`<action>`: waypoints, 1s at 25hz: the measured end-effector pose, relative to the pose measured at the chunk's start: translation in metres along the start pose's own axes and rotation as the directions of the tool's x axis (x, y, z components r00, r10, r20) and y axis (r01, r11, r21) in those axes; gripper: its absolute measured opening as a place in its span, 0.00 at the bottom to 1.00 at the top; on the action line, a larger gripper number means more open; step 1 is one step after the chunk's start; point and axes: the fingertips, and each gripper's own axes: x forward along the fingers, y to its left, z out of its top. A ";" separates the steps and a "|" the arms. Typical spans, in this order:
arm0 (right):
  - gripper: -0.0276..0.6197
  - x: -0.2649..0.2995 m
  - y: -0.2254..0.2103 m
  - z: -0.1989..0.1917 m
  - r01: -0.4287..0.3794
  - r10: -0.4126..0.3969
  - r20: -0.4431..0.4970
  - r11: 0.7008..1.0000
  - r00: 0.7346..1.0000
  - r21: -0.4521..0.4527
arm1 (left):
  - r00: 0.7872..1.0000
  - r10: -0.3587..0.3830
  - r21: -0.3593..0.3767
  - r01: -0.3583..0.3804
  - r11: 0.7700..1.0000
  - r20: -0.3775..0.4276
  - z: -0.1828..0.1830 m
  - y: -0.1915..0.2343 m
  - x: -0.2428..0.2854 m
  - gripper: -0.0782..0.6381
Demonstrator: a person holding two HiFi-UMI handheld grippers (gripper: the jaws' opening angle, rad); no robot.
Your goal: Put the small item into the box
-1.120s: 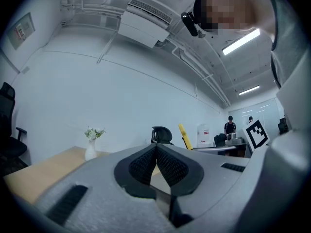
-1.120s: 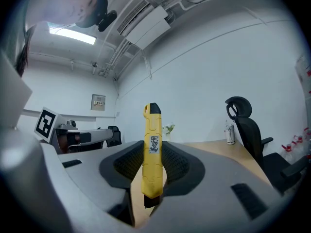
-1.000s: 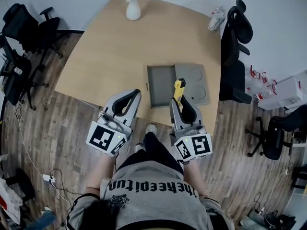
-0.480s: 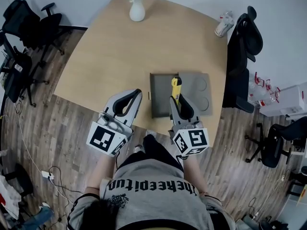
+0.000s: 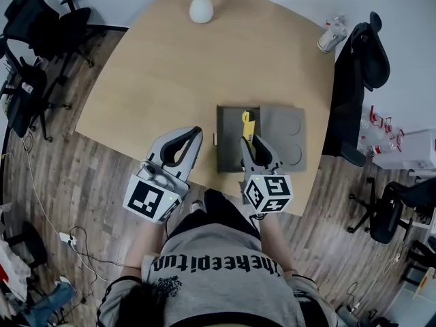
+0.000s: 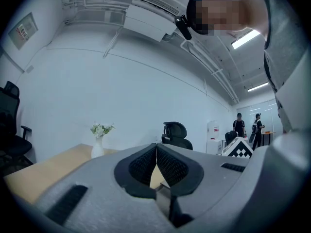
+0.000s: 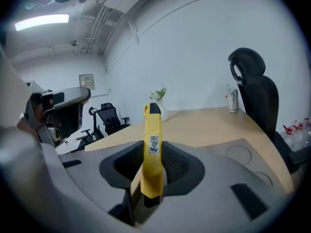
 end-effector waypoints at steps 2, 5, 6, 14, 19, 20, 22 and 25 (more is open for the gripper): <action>0.23 0.007 -0.006 -0.010 0.007 -0.006 -0.036 1.000 0.999 0.021 | 1.000 0.005 -0.006 -0.005 1.000 -0.006 -0.003 0.002 0.002 0.13; 0.23 0.017 -0.012 -0.026 0.015 -0.010 -0.087 0.998 0.996 0.056 | 1.000 0.011 -0.013 -0.012 1.000 -0.012 -0.007 0.006 0.003 0.13; 0.23 0.019 -0.013 -0.031 0.019 -0.013 -0.106 0.998 0.994 0.063 | 1.000 0.014 -0.015 -0.014 1.000 -0.014 -0.008 0.007 0.003 0.13; 0.23 0.035 -0.027 -0.068 0.057 -0.040 -0.234 0.996 0.971 0.067 | 0.999 0.043 -0.019 -0.043 0.999 -0.032 -0.015 0.011 0.006 0.13; 0.23 0.043 -0.034 -0.084 0.084 -0.061 -0.298 0.994 0.953 0.067 | 0.997 0.062 -0.021 -0.063 0.998 -0.043 -0.019 0.016 0.006 0.13; 0.23 0.044 -0.036 -0.087 0.088 -0.062 -0.309 0.994 0.949 0.071 | 0.997 0.066 -0.021 -0.067 0.998 -0.044 -0.020 0.017 0.007 0.13; 0.23 0.047 -0.038 -0.093 0.097 -0.066 -0.334 0.992 0.940 0.077 | 0.996 0.074 -0.024 -0.075 0.997 -0.051 -0.021 0.018 0.007 0.13; 0.23 0.050 -0.040 -0.101 0.111 -0.074 -0.364 0.990 0.928 0.081 | 0.994 0.088 -0.040 -0.091 0.995 -0.070 -0.023 0.020 0.004 0.13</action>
